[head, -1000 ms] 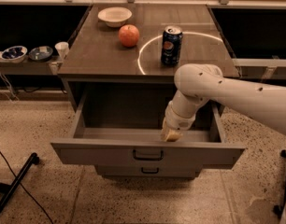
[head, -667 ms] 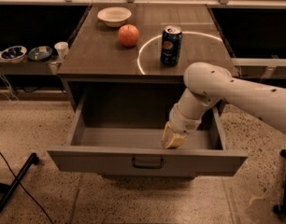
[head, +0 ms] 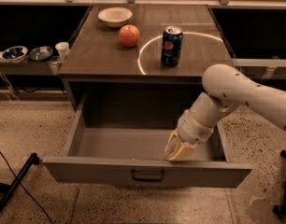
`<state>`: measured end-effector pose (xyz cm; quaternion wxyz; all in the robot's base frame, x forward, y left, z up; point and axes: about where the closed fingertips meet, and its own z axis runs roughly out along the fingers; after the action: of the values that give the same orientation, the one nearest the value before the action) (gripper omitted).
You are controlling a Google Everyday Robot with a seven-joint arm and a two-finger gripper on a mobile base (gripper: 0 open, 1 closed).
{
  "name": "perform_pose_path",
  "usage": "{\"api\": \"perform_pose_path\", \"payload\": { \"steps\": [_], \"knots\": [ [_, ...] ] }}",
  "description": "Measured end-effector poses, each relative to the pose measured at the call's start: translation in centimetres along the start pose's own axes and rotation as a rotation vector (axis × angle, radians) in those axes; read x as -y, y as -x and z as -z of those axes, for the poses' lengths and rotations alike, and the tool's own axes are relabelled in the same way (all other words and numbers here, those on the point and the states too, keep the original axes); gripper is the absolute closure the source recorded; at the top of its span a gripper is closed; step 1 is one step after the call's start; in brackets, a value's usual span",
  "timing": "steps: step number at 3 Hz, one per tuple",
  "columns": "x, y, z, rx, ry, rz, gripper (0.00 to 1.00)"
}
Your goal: Open top drawer
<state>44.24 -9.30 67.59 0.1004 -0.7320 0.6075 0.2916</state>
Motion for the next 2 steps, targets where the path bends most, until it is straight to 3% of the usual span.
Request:
{"api": "perform_pose_path", "payload": {
  "steps": [1, 2],
  "knots": [
    [-1.1, 0.6, 1.6, -0.054, -0.080, -0.017, 1.00],
    [-0.3, 1.5, 5.2, -0.123, -0.232, -0.023, 1.00]
  ]
}}
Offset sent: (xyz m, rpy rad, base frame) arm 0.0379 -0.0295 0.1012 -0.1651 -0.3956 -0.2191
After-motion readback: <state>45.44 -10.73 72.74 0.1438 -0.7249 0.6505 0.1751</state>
